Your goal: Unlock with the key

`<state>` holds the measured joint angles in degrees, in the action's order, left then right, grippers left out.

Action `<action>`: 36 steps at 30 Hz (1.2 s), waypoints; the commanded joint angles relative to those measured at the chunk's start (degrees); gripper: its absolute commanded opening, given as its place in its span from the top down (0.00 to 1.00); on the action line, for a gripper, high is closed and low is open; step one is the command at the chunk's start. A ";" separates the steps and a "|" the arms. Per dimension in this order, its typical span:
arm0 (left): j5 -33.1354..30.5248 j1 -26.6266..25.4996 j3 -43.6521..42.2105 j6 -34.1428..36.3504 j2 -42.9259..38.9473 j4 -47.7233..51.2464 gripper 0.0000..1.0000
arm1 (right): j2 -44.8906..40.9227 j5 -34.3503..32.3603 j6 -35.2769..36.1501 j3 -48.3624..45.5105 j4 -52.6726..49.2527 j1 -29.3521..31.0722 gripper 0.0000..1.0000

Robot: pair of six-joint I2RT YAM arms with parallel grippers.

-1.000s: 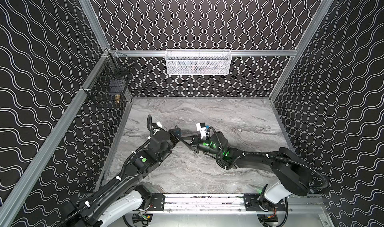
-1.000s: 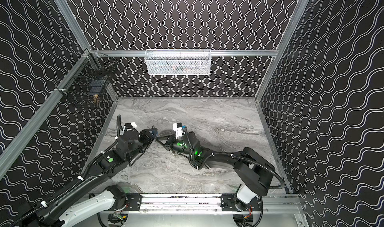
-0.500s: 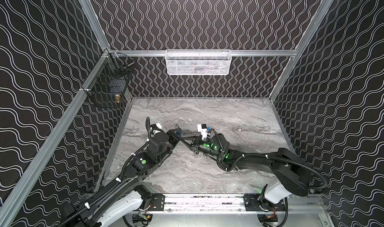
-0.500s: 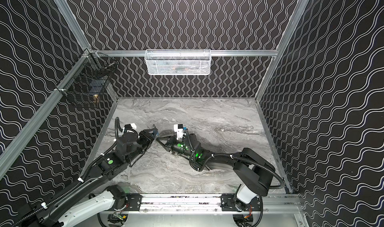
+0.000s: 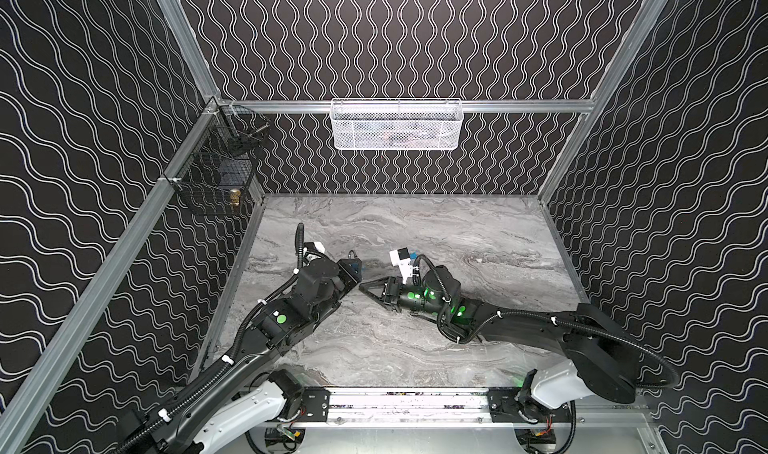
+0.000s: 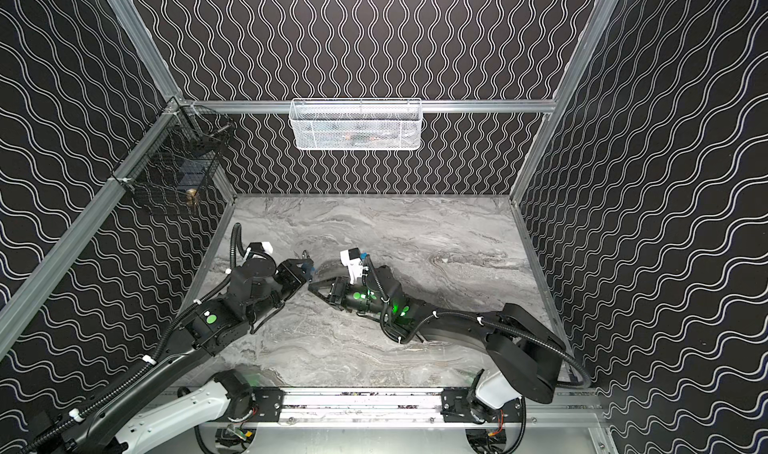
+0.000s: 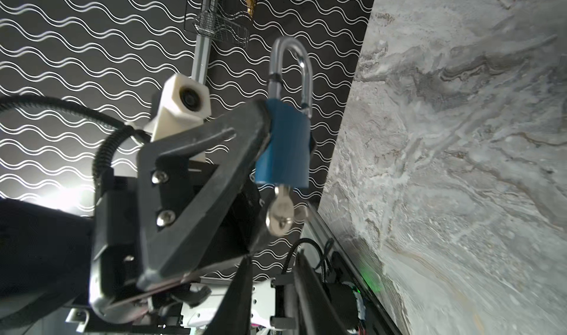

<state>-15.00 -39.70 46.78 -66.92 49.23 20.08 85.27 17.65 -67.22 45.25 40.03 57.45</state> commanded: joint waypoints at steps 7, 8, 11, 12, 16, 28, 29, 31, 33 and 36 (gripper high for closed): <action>-2.05 0.02 1.99 19.89 -1.03 5.65 1.00 | -9.03 -4.74 16.09 0.81 -19.84 -0.23 0.59; -1.31 -0.01 1.84 22.23 -1.20 6.00 1.00 | -10.20 -5.56 17.83 0.96 -22.29 -0.39 0.56; 1.41 -0.14 0.22 27.69 -2.02 5.49 1.00 | -12.51 -5.06 22.87 2.24 -28.53 -1.62 0.51; 2.22 -0.13 -0.58 28.55 -2.48 5.21 1.00 | -12.87 -4.77 24.30 2.93 -30.81 -2.18 0.50; 3.92 -1.67 -4.79 30.80 -4.68 2.95 1.00 | -14.70 -3.21 30.26 5.51 -39.83 -5.23 0.47; 4.27 -7.30 -15.41 41.67 -7.10 -11.15 1.00 | -10.52 4.12 40.77 15.87 -53.69 -12.36 0.35; 5.11 -7.23 -15.98 42.97 -6.98 -13.07 1.00 | -8.96 4.60 41.24 17.36 -54.27 -12.36 0.35; 6.16 -7.23 -15.99 44.82 -6.16 -14.80 1.00 | -5.89 4.89 41.83 20.36 -55.59 -12.41 0.34; 6.15 -7.23 -15.62 45.99 -5.02 -14.83 1.00 | -2.41 5.24 41.96 23.71 -56.68 -12.54 0.34; 6.53 -7.23 -15.32 47.25 -4.32 -14.52 1.00 | 2.97 6.75 43.91 29.27 -59.68 -12.54 0.34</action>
<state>-9.63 -46.89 30.83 -23.59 44.71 9.93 85.76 22.39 -26.13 71.37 -16.05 44.95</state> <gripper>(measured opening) 0.375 0.662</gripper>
